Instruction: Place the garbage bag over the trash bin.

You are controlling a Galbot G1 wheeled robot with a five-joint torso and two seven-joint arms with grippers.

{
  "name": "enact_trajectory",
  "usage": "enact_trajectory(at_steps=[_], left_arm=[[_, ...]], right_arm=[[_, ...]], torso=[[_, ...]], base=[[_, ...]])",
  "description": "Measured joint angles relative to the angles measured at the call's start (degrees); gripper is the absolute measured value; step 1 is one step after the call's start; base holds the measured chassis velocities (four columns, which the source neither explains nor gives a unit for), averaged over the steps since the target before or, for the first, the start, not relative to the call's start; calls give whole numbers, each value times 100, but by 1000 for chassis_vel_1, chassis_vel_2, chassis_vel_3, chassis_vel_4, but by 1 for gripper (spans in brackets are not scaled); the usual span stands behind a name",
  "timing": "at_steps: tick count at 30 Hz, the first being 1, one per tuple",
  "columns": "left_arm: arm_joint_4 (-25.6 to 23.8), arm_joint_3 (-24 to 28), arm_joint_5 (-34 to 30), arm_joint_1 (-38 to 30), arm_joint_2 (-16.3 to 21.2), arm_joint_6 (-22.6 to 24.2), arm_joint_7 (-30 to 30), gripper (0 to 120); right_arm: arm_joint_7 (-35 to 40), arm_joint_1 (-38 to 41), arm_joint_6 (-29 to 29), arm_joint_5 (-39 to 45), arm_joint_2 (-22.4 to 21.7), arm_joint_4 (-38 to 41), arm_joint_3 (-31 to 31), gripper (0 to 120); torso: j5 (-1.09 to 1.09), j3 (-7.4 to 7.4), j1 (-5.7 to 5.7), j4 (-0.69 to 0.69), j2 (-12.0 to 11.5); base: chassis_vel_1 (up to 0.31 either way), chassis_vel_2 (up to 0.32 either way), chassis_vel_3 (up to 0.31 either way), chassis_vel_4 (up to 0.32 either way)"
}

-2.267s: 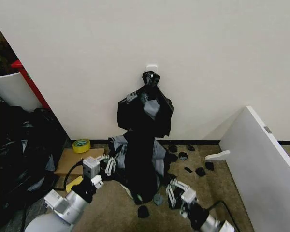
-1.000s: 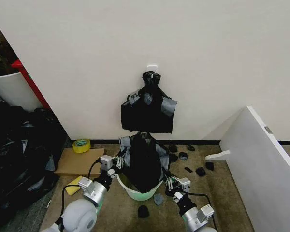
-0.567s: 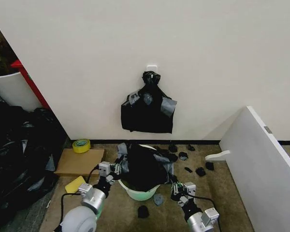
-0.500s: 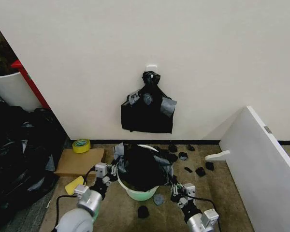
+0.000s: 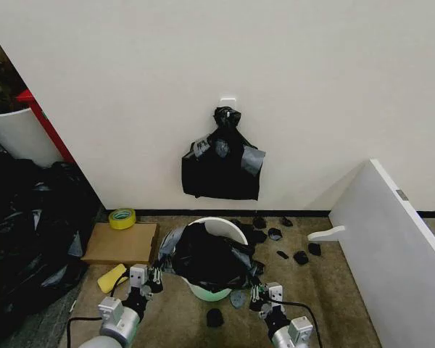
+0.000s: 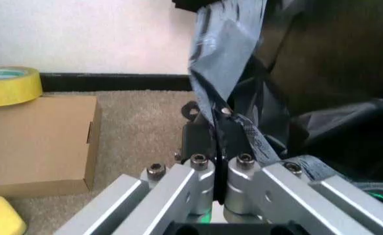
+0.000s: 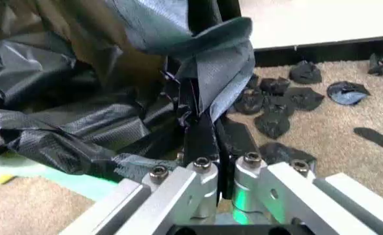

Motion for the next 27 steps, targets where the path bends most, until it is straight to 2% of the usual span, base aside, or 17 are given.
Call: enact_trajectory(at_steps=[15,21,27], left_arm=[[77,-63,170,222,391,72,206,0],[387,122,403,2,407,68,182,0],[538,191,345,-424,275,61,94,0]], right_arm=[[-176,-13,-67,-252,-117,-179,-43,0],[-239,197,-61,-383,-89,-654,-21,0],[-167,301,15,-374,8,-758,-7,0]], torso=[[2,0,0,1,0],[2,1,0,1,0],[1,1,0,-1,0]], base=[[0,0,0,0],[0,0,0,0],[0,0,0,0]])
